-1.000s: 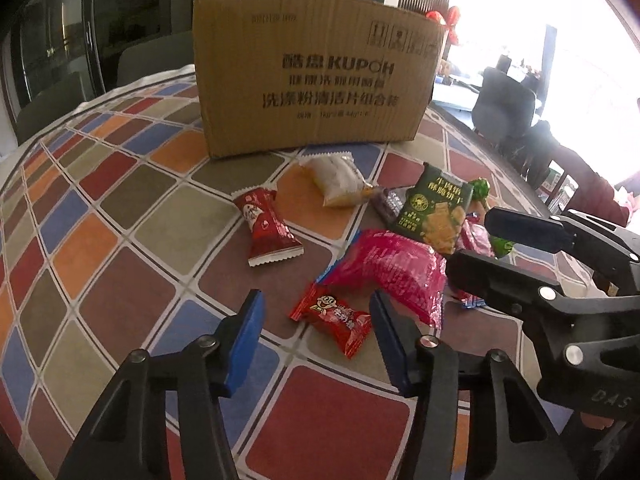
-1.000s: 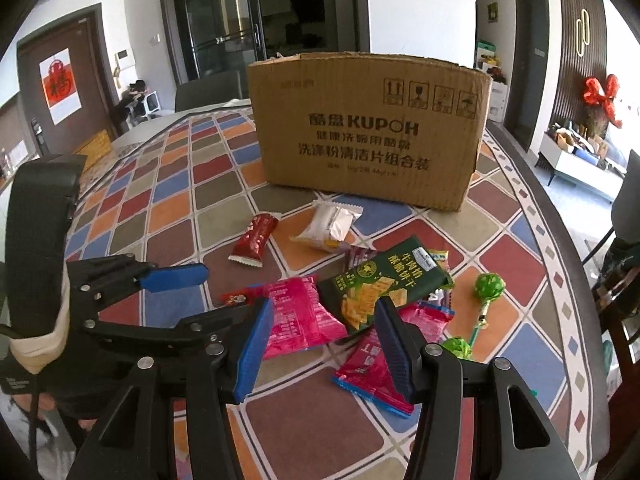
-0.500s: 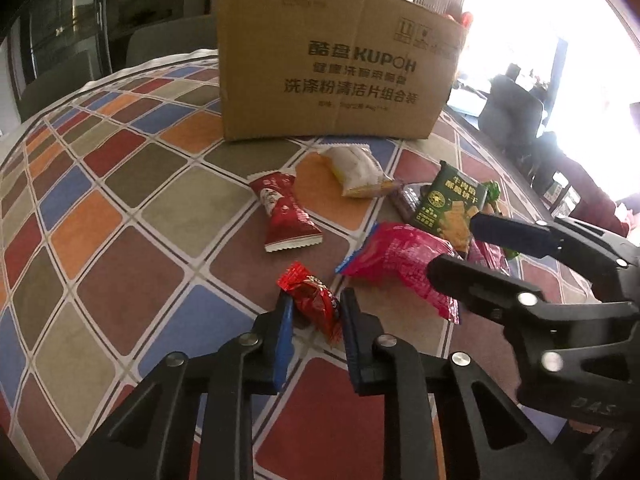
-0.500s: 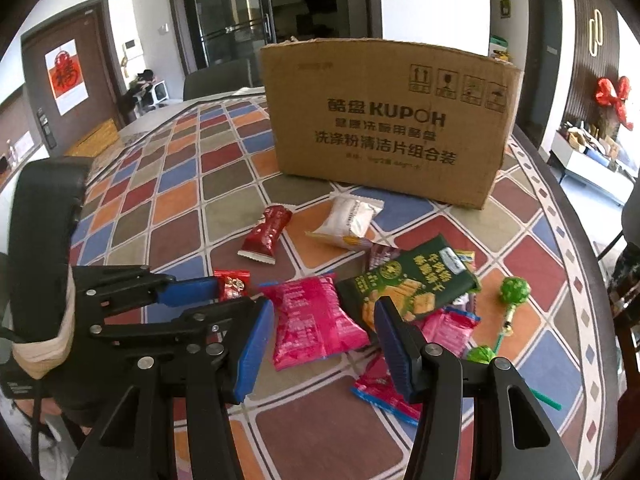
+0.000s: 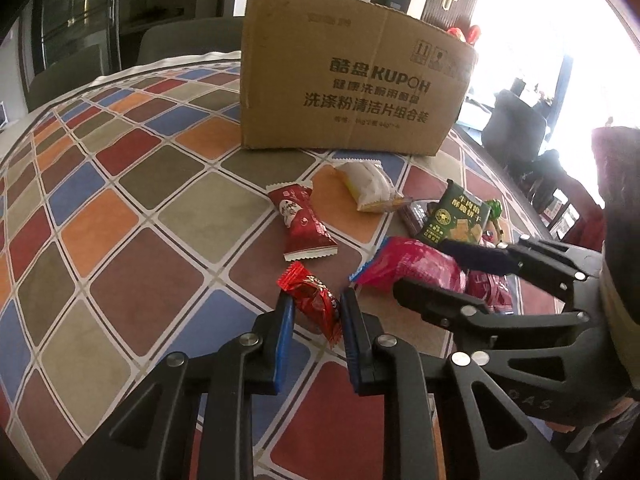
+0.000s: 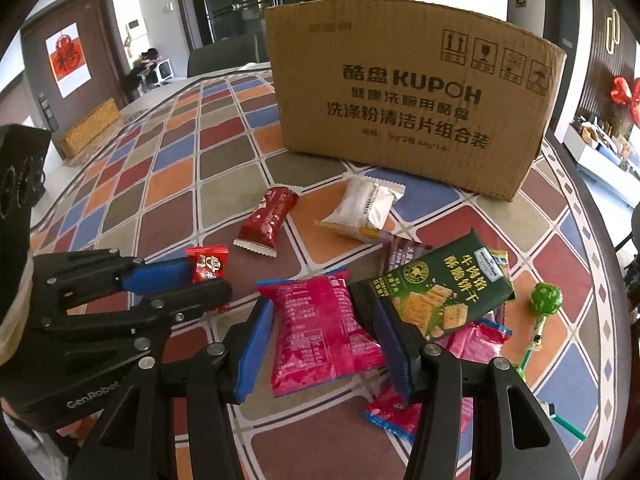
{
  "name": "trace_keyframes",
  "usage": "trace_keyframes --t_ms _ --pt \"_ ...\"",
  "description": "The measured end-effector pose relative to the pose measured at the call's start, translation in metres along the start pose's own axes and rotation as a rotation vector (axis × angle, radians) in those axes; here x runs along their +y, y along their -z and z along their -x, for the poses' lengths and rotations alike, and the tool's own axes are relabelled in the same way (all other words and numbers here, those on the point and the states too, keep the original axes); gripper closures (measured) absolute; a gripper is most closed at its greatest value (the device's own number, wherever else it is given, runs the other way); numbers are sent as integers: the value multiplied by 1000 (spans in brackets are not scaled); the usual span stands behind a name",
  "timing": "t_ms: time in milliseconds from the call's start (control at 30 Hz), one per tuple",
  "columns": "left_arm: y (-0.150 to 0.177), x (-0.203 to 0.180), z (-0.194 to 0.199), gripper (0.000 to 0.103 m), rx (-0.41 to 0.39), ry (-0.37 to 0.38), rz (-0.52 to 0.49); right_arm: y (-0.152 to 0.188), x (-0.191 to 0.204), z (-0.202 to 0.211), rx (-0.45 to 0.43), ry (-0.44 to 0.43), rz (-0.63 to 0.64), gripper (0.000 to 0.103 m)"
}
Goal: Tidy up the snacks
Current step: 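Grasp and lift the pink bag with the right tool while the left tool lifts the red packet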
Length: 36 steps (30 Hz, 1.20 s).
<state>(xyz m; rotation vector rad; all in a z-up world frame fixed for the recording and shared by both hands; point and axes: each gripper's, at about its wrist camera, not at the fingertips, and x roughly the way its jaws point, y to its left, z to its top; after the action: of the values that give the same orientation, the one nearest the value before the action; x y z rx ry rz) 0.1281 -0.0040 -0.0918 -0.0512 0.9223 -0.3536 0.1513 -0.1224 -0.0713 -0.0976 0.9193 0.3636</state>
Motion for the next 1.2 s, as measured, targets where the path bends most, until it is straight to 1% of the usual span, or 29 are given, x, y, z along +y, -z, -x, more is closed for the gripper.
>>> trace_keyframes --t_ms 33,167,200,300,533,767,1067,1200 --pt "0 0 1 80 -3 -1 0 0 0 -1 3 -3 2 56" --pt "-1 1 6 80 -17 -9 2 1 3 -4 13 -3 7 60" --pt "-1 1 9 80 -23 -11 3 1 3 -4 10 -1 5 65" --pt "-3 0 14 80 -39 -16 0 2 2 0 -7 11 -6 67" --pt "-10 -6 33 80 -88 -11 -11 -1 0 21 -68 19 -30 67" --pt "-23 -16 63 80 -174 -10 -34 -13 -3 52 -159 28 -59 67" --pt "-50 -26 99 80 -288 -12 -58 -33 -4 98 -299 46 -69 67" --pt "-67 -28 109 80 -328 -15 -62 -43 -5 108 -341 54 -72 67"
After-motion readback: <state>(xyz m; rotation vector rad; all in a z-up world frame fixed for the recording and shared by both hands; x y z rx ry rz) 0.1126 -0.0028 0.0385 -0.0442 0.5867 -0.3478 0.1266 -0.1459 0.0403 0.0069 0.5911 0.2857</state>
